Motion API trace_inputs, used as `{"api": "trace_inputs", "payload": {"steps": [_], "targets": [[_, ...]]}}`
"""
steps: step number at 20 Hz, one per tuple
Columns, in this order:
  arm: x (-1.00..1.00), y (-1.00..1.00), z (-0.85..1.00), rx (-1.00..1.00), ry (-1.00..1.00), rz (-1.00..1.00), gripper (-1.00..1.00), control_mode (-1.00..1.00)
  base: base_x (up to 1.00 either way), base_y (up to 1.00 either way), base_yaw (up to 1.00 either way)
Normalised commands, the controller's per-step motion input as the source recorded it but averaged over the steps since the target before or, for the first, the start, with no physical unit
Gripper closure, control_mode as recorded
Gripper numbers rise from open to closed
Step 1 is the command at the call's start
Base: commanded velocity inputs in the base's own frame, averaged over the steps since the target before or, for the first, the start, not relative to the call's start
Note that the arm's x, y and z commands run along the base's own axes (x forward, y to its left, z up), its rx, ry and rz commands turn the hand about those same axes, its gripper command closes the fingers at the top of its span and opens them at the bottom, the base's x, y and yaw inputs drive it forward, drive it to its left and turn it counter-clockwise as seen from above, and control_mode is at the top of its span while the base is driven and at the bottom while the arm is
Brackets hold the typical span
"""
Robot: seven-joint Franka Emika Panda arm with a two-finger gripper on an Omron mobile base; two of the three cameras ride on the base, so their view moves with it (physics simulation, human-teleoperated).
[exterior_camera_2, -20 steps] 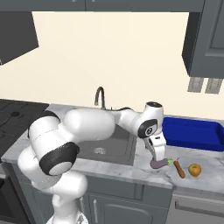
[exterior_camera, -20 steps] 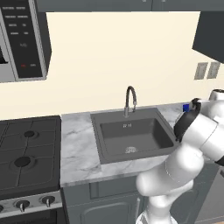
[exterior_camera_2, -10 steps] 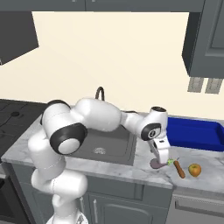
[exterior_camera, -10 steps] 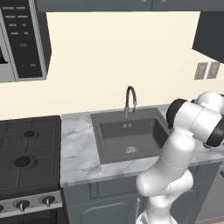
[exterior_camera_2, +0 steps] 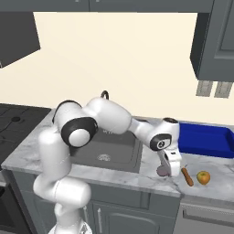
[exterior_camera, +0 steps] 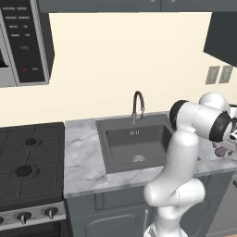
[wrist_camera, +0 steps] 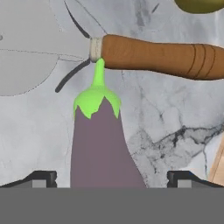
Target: Pick up all produce items and place them in the sink. Turn on the sink faucet to wash them. Then turn the sink off and put them in the tray.
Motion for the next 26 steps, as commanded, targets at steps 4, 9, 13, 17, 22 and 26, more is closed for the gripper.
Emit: {"api": "trace_inputs", "payload": {"steps": [4,9,13,17,22,26], "targets": [[0.00,0.00,-0.34,0.00,0.03,0.00,-1.00,-1.00,0.00,0.00,0.00],[0.00,0.00,-0.21,0.03,0.03,0.00,1.00,-1.00,0.00,0.00,0.00],[-0.14,0.01,0.31,0.05,0.00,0.00,1.00,-1.00,0.00,0.00,0.00],[-0.26,0.18,0.90,0.01,-0.01,0.00,1.00,-1.00,0.00,0.00,0.00],[-0.19,0.51,0.82,0.00,0.00,0.01,1.00,-1.00,0.00,0.00,0.00],[-0.04,0.69,0.48,0.00,0.02,0.06,1.00,-1.00,0.00,0.00,0.00]]}}
